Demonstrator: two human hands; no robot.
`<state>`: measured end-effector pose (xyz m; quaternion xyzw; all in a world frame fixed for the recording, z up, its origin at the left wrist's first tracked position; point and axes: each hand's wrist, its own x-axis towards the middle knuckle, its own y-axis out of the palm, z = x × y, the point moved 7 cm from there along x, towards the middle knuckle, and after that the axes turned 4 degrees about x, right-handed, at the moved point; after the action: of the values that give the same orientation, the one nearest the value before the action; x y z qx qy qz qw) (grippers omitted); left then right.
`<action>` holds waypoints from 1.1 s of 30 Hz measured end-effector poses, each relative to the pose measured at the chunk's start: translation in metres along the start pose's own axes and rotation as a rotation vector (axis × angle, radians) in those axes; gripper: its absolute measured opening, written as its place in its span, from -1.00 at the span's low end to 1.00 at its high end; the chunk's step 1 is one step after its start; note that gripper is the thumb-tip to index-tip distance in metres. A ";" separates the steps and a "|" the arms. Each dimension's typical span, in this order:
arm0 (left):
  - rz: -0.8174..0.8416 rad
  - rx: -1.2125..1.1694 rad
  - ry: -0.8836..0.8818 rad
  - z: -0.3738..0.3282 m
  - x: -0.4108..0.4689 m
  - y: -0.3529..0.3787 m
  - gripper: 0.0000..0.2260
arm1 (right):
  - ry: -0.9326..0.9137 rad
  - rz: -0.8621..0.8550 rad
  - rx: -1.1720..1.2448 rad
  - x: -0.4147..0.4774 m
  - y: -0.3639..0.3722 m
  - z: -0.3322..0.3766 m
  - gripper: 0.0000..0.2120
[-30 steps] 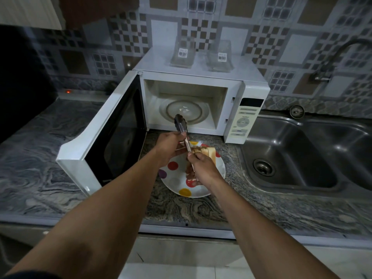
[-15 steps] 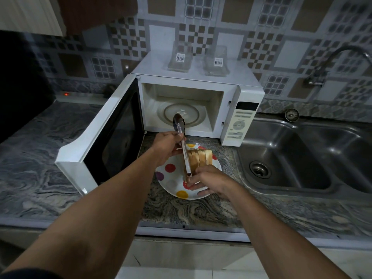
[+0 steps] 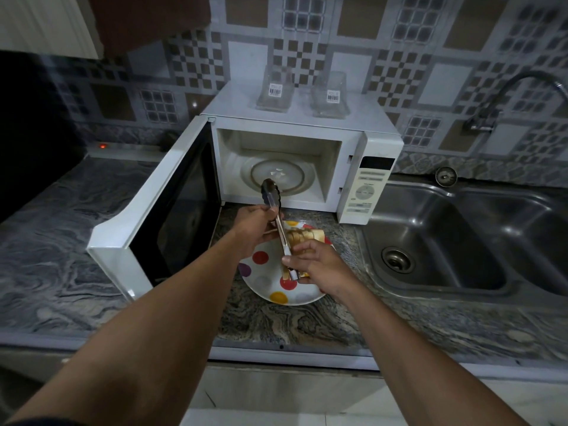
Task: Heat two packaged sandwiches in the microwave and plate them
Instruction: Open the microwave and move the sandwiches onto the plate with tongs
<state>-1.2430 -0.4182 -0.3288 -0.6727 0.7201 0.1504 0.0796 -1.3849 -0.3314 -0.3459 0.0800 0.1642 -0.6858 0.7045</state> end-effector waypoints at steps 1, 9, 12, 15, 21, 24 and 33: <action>-0.003 -0.002 0.006 -0.001 0.000 -0.002 -0.87 | 0.012 0.019 0.014 0.000 0.001 0.000 -0.59; 0.006 -0.017 -0.007 0.002 0.001 -0.005 -0.86 | 0.003 0.026 0.017 0.002 0.002 -0.001 -0.56; -0.007 -0.006 0.001 0.001 0.002 -0.007 -0.86 | 0.026 0.063 0.036 0.005 0.004 -0.005 -0.50; -0.005 -0.006 0.004 0.001 0.004 -0.007 -0.88 | 0.052 0.047 0.023 0.008 0.005 -0.009 -0.50; 0.023 -0.005 0.006 -0.001 0.003 -0.004 -0.84 | 0.064 0.070 0.099 0.010 0.005 -0.015 -0.68; 0.035 0.011 0.010 -0.001 0.003 -0.003 -0.85 | 0.056 0.045 0.098 0.010 0.003 -0.014 -0.69; 0.051 0.003 0.001 0.001 0.000 -0.007 -0.89 | 0.119 0.062 0.177 0.008 0.010 -0.024 -0.73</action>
<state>-1.2361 -0.4183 -0.3310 -0.6542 0.7371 0.1512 0.0762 -1.3780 -0.3309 -0.3720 0.1877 0.1419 -0.6696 0.7045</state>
